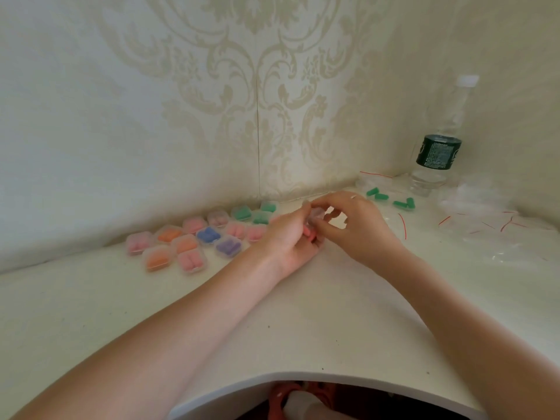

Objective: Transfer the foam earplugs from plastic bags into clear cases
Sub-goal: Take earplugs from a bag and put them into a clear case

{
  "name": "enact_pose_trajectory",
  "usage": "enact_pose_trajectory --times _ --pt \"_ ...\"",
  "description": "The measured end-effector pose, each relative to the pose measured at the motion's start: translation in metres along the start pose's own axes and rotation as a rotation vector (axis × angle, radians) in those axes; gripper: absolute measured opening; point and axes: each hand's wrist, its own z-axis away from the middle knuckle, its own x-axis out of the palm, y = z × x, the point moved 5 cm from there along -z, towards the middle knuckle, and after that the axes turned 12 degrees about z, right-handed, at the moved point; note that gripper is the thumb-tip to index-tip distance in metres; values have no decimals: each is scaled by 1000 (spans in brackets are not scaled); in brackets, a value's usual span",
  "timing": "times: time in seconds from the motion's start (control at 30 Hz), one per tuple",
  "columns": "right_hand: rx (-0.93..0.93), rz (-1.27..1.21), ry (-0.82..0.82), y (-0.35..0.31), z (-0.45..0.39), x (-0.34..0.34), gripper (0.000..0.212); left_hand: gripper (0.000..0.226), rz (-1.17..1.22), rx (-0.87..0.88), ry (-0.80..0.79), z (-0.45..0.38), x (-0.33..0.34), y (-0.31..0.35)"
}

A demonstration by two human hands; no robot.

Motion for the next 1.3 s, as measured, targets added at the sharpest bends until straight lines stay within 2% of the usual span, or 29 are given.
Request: enact_pose_trajectory --times 0.1,0.2,0.47,0.57,0.63,0.83,0.93,1.07,1.2,1.3 --pt "145 -204 45 3 -2 -5 17 31 -226 111 -14 0 5 2" --pt "236 -364 91 5 0 -6 12 41 -297 168 -47 0 5 5" --pt "201 -411 186 -1 2 -6 11 50 -352 174 3 3 0 9" --pt "180 -354 212 0 2 -11 26 55 -310 85 -33 2 0 9" --pt "161 -338 175 0 0 -10 28 52 -282 43 -58 1 -1 9" --pt "169 -377 121 4 2 -2 9 20 -186 11 -87 1 -3 10" --pt "141 -371 140 5 2 -1 18 5 -165 9 -121 1 -2 10" --pt "86 -277 58 6 -1 2 42 3 -134 -27 -130 1 -4 12" --pt "65 -222 55 4 -1 0 38 10 -130 -52 -131 0 -5 12" --pt "52 -188 50 3 -1 -3 37 20 -274 -33 -148 0 -4 11"
